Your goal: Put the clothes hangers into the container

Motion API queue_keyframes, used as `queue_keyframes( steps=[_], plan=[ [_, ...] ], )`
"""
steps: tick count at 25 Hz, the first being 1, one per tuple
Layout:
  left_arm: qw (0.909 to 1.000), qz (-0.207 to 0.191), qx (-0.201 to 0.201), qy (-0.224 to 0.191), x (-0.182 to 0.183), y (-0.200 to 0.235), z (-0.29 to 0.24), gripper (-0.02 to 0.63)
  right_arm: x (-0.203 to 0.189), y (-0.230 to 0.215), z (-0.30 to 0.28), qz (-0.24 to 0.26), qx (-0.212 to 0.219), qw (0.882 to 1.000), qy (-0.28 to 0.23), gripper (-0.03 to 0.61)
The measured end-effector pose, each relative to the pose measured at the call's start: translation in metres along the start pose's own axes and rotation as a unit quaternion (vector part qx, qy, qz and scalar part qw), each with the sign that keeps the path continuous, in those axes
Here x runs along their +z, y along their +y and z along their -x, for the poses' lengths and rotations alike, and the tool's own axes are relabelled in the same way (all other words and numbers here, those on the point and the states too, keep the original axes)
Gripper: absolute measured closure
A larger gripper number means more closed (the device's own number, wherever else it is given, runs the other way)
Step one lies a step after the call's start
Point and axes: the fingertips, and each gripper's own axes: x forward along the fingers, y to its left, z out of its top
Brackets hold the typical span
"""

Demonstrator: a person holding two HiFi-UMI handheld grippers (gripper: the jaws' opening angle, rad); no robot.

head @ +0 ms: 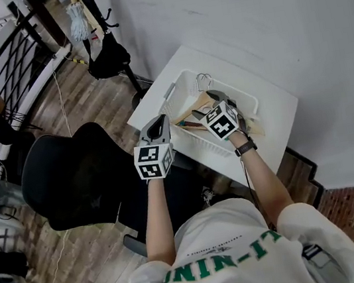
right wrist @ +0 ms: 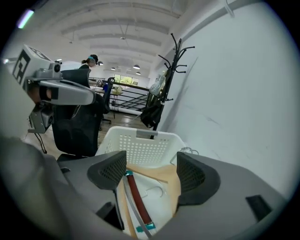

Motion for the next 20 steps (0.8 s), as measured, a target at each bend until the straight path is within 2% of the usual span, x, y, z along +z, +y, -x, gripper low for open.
queue_keyframes(
  steps=[6, 11, 15, 20],
  plan=[
    [0.998, 0.001, 0.063, -0.006, 0.003, 0.035, 0.04, 0.6, 0.049, 0.046, -0.011, -0.013, 0.061, 0.996, -0.06, 0.245],
    [0.9902, 0.011, 0.139, -0.009, 0.0, 0.075, 0.102, 0.6, 0.099, 0.101, -0.014, -0.011, 0.114, 0.987, -0.11, 0.311],
    [0.9764, 0.032, 0.213, -0.019, -0.011, 0.107, 0.163, 0.6, 0.146, 0.154, -0.007, -0.005, 0.154, 0.971, -0.183, 0.36],
    [0.9533, 0.053, 0.296, -0.029, -0.024, 0.136, 0.241, 0.6, 0.185, 0.238, 0.005, 0.029, 0.215, 0.951, -0.219, 0.383]
  ],
)
